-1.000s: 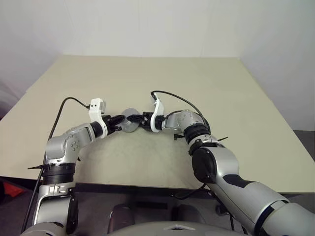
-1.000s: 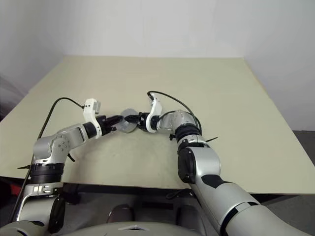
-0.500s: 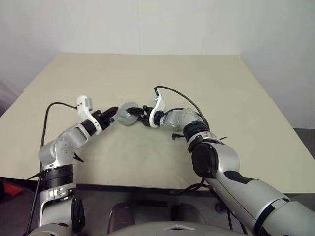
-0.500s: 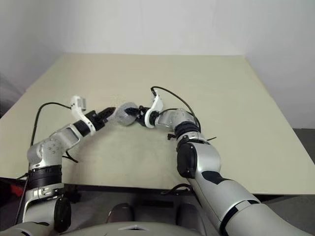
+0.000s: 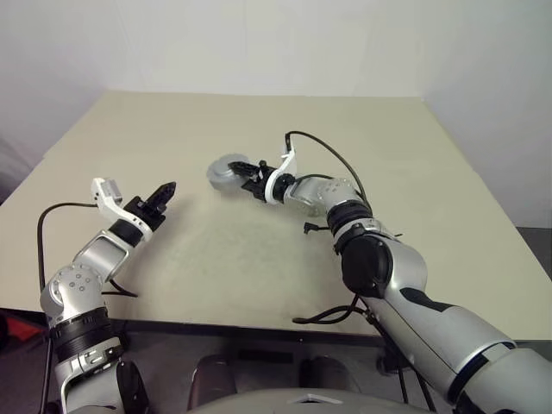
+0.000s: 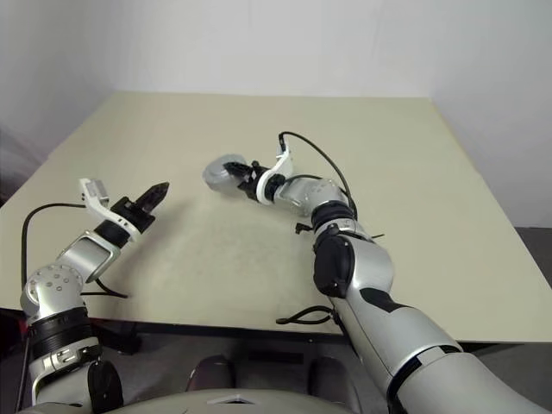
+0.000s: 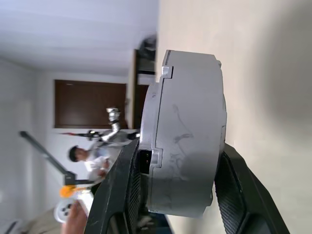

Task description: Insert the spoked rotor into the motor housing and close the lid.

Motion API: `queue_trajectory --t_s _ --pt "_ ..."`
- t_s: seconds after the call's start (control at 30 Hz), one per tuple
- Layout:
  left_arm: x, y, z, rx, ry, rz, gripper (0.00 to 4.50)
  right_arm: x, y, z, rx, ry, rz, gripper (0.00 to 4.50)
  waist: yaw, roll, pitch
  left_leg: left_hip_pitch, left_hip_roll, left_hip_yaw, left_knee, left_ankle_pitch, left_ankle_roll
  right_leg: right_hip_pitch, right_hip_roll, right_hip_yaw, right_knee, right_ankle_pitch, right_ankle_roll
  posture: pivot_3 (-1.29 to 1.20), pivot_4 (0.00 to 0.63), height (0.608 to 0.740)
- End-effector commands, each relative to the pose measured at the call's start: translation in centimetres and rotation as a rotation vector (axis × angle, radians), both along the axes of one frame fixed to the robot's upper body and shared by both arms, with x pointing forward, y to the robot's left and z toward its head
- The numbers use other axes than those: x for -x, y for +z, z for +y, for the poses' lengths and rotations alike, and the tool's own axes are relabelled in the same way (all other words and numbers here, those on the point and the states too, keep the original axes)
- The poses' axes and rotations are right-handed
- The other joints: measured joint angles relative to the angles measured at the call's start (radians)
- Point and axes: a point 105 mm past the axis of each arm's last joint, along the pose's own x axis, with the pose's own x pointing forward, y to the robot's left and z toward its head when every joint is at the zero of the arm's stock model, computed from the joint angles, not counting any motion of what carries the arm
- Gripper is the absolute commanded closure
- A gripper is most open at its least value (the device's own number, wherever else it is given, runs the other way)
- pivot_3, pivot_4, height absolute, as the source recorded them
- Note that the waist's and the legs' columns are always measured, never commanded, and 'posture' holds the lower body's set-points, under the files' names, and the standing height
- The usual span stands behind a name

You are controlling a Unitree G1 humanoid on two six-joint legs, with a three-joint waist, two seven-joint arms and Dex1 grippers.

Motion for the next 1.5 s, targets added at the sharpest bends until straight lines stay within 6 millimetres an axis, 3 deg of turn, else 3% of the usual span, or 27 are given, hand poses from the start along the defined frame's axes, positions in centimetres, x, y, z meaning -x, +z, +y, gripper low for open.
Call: queue_trajectory --t_s 0.03,0.33,0.5,0.73,0.9,1.23,1.5 --pt "0.1 1.3 0.6 0.059 0.038 -0.063 2.92 -0.2 4.9 0.5 -0.125 0.044 -0.1 2.44 0.001 -0.001 0.001 0.0 0.0 0.0 0.0 0.0 0.0 0.0 0.0 0.0 0.0 0.0 0.0 0.0 0.0 0.74" --pt "0.2 1.8 -2.4 0.282 -0.117 -0.055 0.02 0.4 4.8 0.6 -0.114 0.086 -0.107 2.44 0.018 -0.003 0.002 0.0 0.0 0.0 0.001 0.0 0.0 0.0 0.0 0.0 0.001 0.0 0.0 0.0 0.0 0.74" --pt "0.7 2.9 -3.9 0.412 -0.248 -0.061 0.02 1.1 5.5 0.8 -0.143 0.135 -0.131 2.44 0.02 -0.004 0.003 -0.001 0.0 0.0 0.003 0.0 0.0 0.0 0.0 0.0 0.002 0.0 0.0 0.0 0.0 0.74" --pt "-0.1 3.7 -4.5 0.529 -0.301 -0.075 0.02 1.8 5.8 1.0 -0.148 0.181 -0.146 2.44 0.021 -0.004 0.003 -0.001 0.0 0.0 0.004 0.0 0.0 0.0 0.0 0.0 0.003 0.0 0.001 0.0 0.0 0.74" --pt "-1.1 3.2 -5.6 0.562 -0.331 -0.041 0.02 2.1 6.4 0.9 -0.164 0.197 -0.166 2.44 0.024 -0.005 0.003 -0.001 0.0 0.0 0.004 0.0 -0.001 0.0 0.0 0.0 0.003 0.001 0.001 0.0 0.0 0.74" --pt "-2.8 4.7 -7.6 0.631 -0.387 -0.08 0.02 2.4 6.6 0.8 -0.152 0.205 -0.193 2.44 0.027 -0.005 0.003 -0.002 0.0 -0.001 0.006 0.0 -0.001 0.0 0.0 0.001 0.004 0.003 0.005 0.0 0.0 0.74" --pt "-3.1 5.1 -7.3 0.645 -0.374 -0.099 0.02 2.3 6.1 0.7 -0.132 0.192 -0.192 2.44 0.027 -0.005 0.003 -0.003 0.0 -0.001 0.007 0.0 -0.001 0.0 0.0 0.001 0.004 0.003 0.006 0.0 0.0 0.74"
